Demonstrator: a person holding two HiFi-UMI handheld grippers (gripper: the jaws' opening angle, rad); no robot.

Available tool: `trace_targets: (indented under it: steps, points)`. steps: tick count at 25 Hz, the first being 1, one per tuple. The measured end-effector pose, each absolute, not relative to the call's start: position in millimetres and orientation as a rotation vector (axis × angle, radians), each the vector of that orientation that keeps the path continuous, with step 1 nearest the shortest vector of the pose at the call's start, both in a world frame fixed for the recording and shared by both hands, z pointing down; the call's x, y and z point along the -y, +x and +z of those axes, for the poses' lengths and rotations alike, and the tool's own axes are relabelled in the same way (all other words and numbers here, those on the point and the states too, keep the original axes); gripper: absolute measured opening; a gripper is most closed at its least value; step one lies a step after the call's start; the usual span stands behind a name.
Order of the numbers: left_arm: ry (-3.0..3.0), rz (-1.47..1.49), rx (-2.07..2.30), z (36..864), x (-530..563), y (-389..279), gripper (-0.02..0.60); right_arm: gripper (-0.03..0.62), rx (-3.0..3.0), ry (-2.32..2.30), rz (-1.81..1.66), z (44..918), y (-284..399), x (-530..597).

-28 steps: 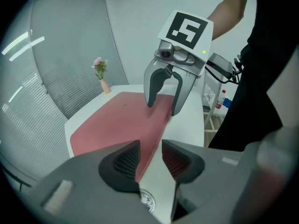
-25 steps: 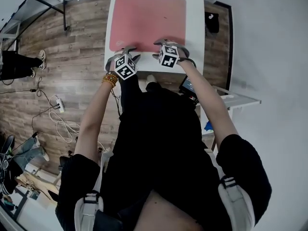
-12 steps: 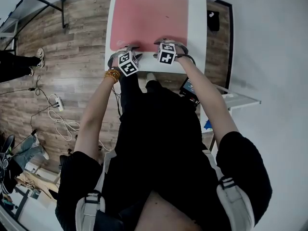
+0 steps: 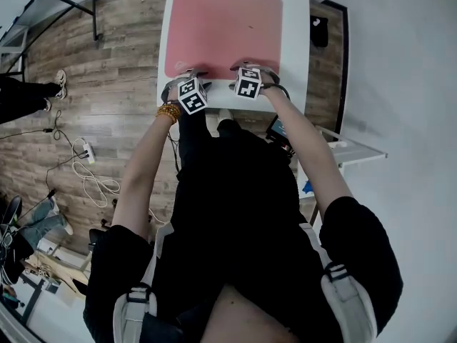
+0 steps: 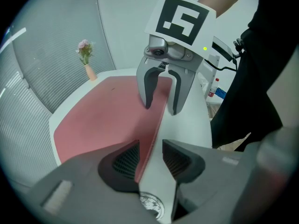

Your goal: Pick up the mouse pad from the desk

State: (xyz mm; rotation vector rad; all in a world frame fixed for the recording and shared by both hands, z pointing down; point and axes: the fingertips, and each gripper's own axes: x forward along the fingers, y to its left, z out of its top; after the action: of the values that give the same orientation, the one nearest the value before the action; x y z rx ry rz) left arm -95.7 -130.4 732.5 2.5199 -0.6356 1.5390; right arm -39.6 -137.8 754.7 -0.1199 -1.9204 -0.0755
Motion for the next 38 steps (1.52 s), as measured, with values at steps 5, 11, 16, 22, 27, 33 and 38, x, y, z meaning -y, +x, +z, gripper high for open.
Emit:
trace_targets:
  steps: [5, 11, 16, 22, 27, 33, 38]
  points:
    - [2.524, 1.535, 0.614, 731, 130, -86, 0.146, 0.204, 1.934, -0.108, -0.055, 753, -36, 144]
    - [2.512, 1.531, 0.626, 732, 130, -86, 0.146, 0.167, 1.925, -0.105, -0.036, 755, -35, 148]
    - [2.512, 1.528, 0.638, 730, 134, -91, 0.146, 0.112, 1.924, -0.060, -0.018, 753, -37, 153]
    - [2.517, 1.522, 0.632, 734, 140, -84, 0.146, 0.085, 1.952, -0.038, 0.127, 751, -39, 156]
    - [2.530, 1.548, 0.616, 734, 144, -81, 0.146, 0.078, 2.019, -0.028, 0.254, 737, -38, 162]
    - [2.501, 1.530, 0.652, 737, 152, -83, 0.120, 0.080, 2.041, -0.079, 0.230, 727, -38, 157]
    - [2.523, 1.533, 0.752, 732, 159, -84, 0.057, 0.077, 2.071, -0.069, 0.278, 720, -37, 161]
